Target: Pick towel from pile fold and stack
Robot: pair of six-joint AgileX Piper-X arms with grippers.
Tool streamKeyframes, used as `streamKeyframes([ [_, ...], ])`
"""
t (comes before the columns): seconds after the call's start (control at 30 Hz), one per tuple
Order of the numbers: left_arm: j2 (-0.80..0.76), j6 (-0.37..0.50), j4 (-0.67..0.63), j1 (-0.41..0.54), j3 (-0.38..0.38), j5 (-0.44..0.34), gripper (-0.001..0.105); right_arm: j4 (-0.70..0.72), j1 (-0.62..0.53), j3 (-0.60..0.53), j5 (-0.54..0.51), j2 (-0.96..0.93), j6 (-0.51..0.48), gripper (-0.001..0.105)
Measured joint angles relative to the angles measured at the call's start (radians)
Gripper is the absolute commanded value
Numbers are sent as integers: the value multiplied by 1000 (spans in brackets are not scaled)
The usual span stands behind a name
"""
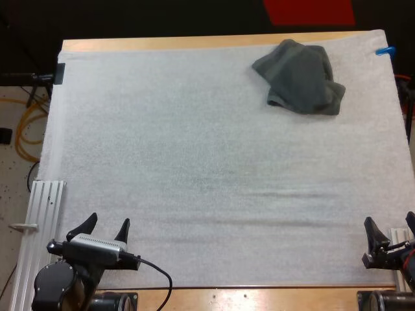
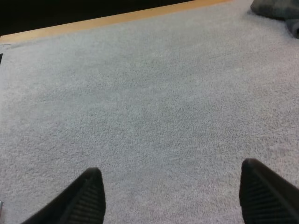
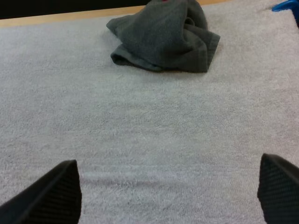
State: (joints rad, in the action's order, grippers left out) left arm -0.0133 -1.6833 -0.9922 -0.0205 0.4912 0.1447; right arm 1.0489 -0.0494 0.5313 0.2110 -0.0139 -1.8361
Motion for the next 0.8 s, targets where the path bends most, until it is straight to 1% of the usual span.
streamKeyframes([
  [0.27, 0, 0, 0, 0, 1, 0, 59, -4, 0, 1, 0, 1, 4, 75],
  [0.33, 0, 0, -8, 0, 11, 1, 59, -4, 0, 13, 0, 16, 10, 75],
  [0.4, 0, 0, -36, 0, 39, 9, 59, -4, 0, 41, 0, 50, 11, 75],
  [0.43, 0, 0, -65, 0, 79, 27, 59, -5, 0, 80, 0, 98, 11, 75],
  [0.5, 9, 0, -80, 0, 120, 66, 59, -7, 0, 121, 0, 159, 10, 75],
  [0.63, 119, 0, -78, 0, 213, 195, 59, -7, 0, 200, 22, 281, -17, 75],
  [0.73, 222, 0, -77, 0, 274, 287, 59, -7, 0, 259, 83, 371, -29, 75],
  [0.8, 281, 0, -72, 0, 308, 371, 59, -7, 0, 292, 147, 430, -35, 75],
])
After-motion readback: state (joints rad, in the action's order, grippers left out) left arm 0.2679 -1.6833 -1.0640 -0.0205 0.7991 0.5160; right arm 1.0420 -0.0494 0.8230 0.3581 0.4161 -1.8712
